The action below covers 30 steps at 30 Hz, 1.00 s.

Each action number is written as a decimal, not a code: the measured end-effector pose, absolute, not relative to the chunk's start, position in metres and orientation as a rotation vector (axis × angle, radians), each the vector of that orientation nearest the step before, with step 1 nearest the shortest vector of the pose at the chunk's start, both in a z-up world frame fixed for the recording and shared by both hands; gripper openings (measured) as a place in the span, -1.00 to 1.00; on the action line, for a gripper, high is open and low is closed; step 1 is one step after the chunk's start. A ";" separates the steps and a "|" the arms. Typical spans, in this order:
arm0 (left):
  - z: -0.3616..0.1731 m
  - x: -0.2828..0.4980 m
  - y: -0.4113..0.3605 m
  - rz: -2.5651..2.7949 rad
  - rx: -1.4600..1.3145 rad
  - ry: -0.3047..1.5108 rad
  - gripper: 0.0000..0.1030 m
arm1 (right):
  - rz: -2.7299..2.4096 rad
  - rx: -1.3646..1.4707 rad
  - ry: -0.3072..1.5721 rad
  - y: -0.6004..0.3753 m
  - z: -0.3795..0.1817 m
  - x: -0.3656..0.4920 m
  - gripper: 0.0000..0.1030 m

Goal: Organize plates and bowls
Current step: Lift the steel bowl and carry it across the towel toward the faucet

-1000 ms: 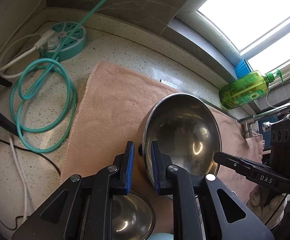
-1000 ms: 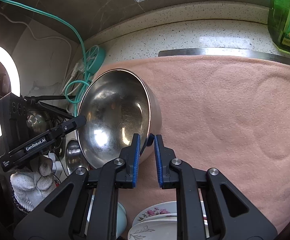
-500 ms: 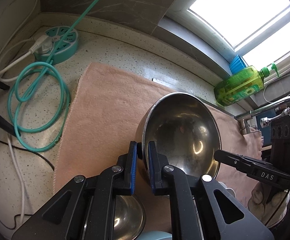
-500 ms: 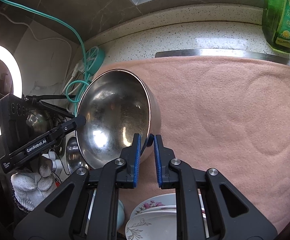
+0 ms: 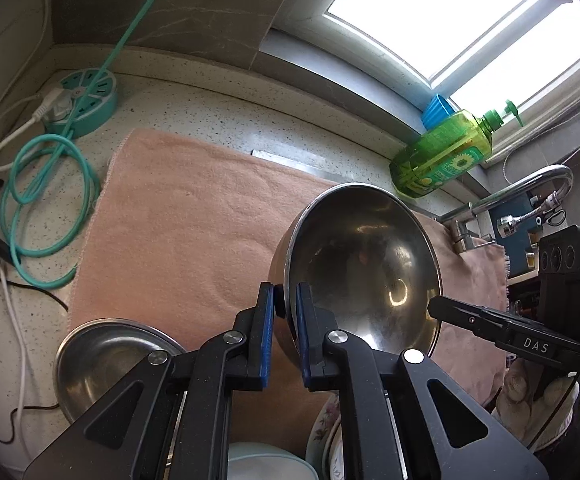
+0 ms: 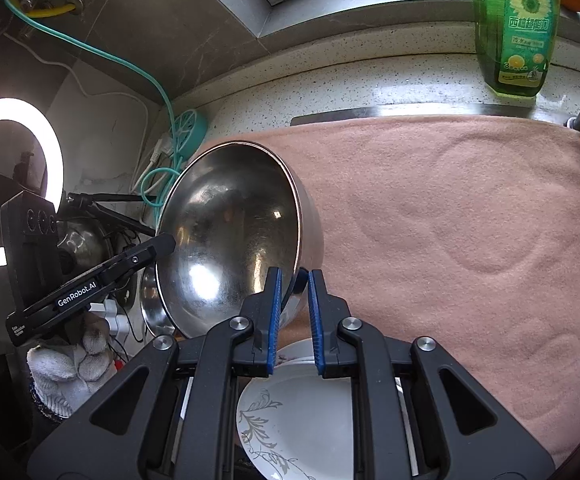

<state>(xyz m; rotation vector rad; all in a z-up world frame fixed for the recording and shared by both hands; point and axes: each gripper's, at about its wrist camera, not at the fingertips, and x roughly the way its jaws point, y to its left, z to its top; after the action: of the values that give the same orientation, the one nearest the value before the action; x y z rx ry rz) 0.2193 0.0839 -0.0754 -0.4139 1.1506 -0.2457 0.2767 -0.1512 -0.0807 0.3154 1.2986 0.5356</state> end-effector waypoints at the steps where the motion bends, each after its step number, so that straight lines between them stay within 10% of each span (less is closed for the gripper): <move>1: -0.074 0.218 0.080 -0.250 -0.410 1.149 -0.82 | 0.531 0.318 1.293 -0.155 -0.078 0.275 -0.74; 30: -0.059 0.208 -0.058 -0.416 -0.307 1.173 -0.82 | 0.374 0.434 1.217 -0.304 -0.056 0.222 -0.74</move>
<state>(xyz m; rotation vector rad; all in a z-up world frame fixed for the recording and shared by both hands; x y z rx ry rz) 0.2081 -0.0582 -0.0590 -0.3066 1.1732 -0.4159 0.2223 -0.3039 -0.0560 0.4340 1.2167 0.3740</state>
